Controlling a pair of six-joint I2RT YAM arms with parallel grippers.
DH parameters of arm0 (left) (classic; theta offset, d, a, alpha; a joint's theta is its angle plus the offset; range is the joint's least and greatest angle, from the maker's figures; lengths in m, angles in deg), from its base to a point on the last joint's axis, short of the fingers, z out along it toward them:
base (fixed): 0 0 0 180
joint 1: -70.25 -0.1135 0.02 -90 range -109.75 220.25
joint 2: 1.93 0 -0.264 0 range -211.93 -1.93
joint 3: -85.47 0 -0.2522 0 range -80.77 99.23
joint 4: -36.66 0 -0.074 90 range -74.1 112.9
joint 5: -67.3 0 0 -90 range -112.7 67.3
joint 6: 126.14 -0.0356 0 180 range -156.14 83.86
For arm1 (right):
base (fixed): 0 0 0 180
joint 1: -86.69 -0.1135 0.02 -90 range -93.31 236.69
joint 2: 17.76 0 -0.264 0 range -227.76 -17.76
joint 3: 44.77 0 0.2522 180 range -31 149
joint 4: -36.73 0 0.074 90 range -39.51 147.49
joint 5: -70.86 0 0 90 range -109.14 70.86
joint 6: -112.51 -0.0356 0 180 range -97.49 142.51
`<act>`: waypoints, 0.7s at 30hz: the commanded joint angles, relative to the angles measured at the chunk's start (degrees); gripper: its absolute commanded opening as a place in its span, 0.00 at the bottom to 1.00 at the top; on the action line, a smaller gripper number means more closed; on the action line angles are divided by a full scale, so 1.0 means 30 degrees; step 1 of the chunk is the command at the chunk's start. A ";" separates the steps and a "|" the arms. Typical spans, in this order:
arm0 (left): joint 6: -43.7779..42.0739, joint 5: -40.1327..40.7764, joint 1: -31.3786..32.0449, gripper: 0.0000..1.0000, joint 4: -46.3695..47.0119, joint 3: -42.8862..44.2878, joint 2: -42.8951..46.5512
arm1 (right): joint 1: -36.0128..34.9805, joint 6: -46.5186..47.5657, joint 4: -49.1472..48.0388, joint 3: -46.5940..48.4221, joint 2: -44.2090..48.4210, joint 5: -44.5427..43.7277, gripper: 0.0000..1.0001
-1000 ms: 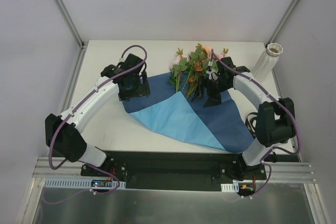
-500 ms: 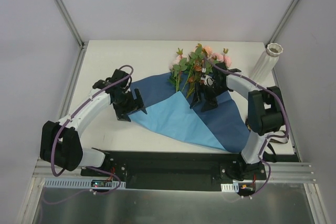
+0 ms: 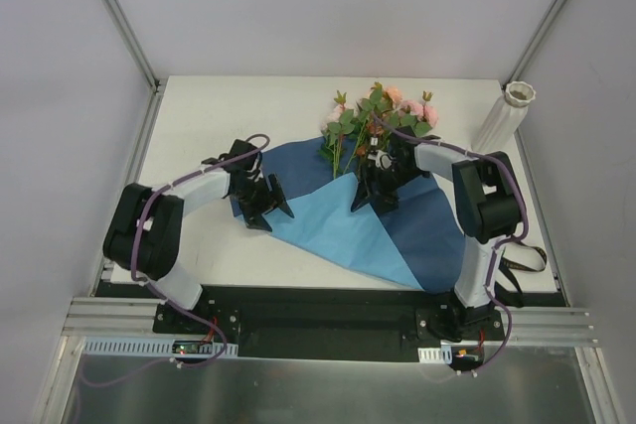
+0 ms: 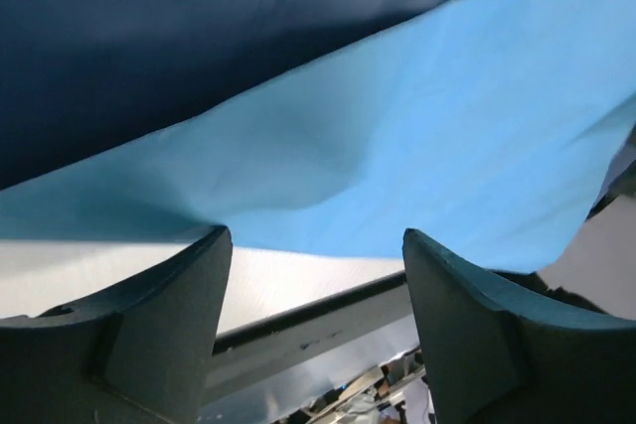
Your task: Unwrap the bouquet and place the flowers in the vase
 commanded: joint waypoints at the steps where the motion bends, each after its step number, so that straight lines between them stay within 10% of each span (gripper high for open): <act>1: -0.0198 -0.0065 -0.0132 0.68 0.1694 0.2291 -0.2696 | -0.0563 -0.0503 -0.0819 0.1058 -0.0077 0.1682 0.66; 12: -0.0755 0.0813 -0.0308 0.69 0.1666 0.4757 -0.2911 | -0.1002 -0.0798 -0.0410 0.1265 0.1503 0.2826 0.64; 21: -0.0726 0.3623 -0.0308 0.73 -0.1138 0.3203 0.5231 | -0.3871 0.0141 0.1610 0.0298 0.4928 0.1744 0.64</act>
